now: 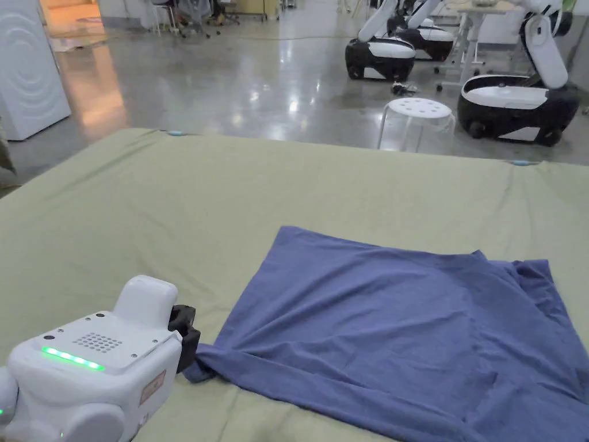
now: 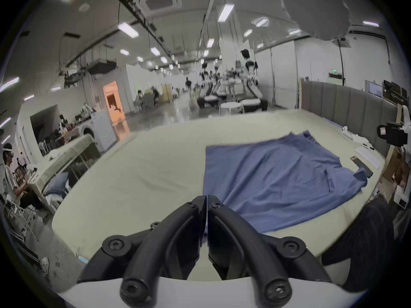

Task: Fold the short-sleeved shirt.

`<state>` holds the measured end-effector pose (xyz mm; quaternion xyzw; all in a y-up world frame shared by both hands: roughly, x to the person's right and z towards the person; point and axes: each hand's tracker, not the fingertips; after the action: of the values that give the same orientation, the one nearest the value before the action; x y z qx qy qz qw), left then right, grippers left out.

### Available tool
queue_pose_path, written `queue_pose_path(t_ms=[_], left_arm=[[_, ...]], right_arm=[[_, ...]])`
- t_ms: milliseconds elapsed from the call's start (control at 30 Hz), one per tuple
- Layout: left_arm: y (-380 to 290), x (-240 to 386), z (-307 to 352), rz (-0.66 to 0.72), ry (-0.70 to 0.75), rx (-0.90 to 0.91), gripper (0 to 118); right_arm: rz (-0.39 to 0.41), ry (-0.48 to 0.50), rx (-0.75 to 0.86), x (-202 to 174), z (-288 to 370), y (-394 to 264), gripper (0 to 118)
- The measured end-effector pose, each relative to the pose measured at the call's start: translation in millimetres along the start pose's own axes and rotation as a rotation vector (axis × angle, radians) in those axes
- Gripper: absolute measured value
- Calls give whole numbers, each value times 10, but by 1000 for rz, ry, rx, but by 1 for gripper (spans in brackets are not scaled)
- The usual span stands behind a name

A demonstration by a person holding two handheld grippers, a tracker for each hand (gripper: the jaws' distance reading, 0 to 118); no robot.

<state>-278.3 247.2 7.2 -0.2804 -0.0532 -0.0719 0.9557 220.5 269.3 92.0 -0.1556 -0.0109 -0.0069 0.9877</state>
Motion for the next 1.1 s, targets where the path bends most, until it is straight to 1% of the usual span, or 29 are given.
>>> queue_pose_path(t_ms=[33, 67, 100, 133, 167, 200, 267, 333, 467, 500, 533, 567, 600, 633, 667, 733, 800, 833, 867, 900, 933, 967, 1067, 1100], left_arm=[[-45, -100, -94, 6, -14, -47, 28], [-83, -191, -193, 3, -26, -78, 61], [-154, -274, -331, 2, -47, -116, 91], [-229, -340, -461, 2, -95, -163, 103], [-283, -381, -570, 4, -141, -188, 102], [-339, -361, -716, -9, -151, -236, 102], [-432, -345, -949, -56, -134, -297, 102], [-486, -292, -1110, -78, -138, -278, 102], [-499, -203, -1279, -113, -143, -282, 102], [-493, -201, -1300, -109, -152, -287, 99], [-500, -198, -1320, -98, -158, -287, 84], [-514, -189, -1338, -95, -156, -283, 57], [-508, -153, -1332, -85, -161, -281, 25], [-505, -127, -1310, -87, -166, -284, 14], [-503, -102, -1295, -88, -185, -296, 14], [-508, -47, -1233, -110, -177, -290, 14], [-501, -33, -1183, -112, -172, -281, 13], [-496, -36, -1166, -104, -171, -272, 13], [-488, -21, -1123, -94, -170, -263, 13], [-482, -23, -1111, -86, -177, -259, 13], [-479, -17, -1113, -77, -179, -261, 13], [-480, -12, -1116, -73, -184, -265, 13], [-490, 30, -1101, -65, -175, -273, 13], [-486, 35, -1098, -54, -176, -275, 13]], right_arm=[[-12, -1, -22, 28, -13, 0, 6], [-14, -8, -31, 48, -20, -5, 6], [-14, -12, -44, 71, -28, -13, 6], [-11, -12, -60, 97, -53, -13, 6], [-10, -15, -78, 118, -70, -22, 6], [-8, -20, -96, 140, -91, -35, 6], [5, -25, -145, 177, -149, -46, 7], [19, -50, -188, 223, -203, -73, 7], [10, -55, -277, 385, -311, -157, 7], [12, -58, -295, 412, -330, -185, 7], [15, -61, -308, 454, -354, -225, 7], [21, -65, -323, 480, -373, -259, 7], [24, -69, -343, 509, -398, -296, 7], [19, -75, -363, 539, -423, -333, 7], [11, -78, -385, 571, -445, -373, 7], [1, -87, -408, 623, -485, -459, 7], [12, -84, -428, 660, -528, -558, 8], [15, -73, -444, 676, -556, -613, 19], [18, -58, -474, 678, -594, -665, 40], [21, -47, -507, 670, -643, -722, 70], [26, -47, -513, 765, -748, -874, 104], [28, -44, -507, 786, -781, -934, 112], [19, -40, -518, 830, -904, -1052, 111], [-5, -25, -534, 862, -949, -1092, 111]])
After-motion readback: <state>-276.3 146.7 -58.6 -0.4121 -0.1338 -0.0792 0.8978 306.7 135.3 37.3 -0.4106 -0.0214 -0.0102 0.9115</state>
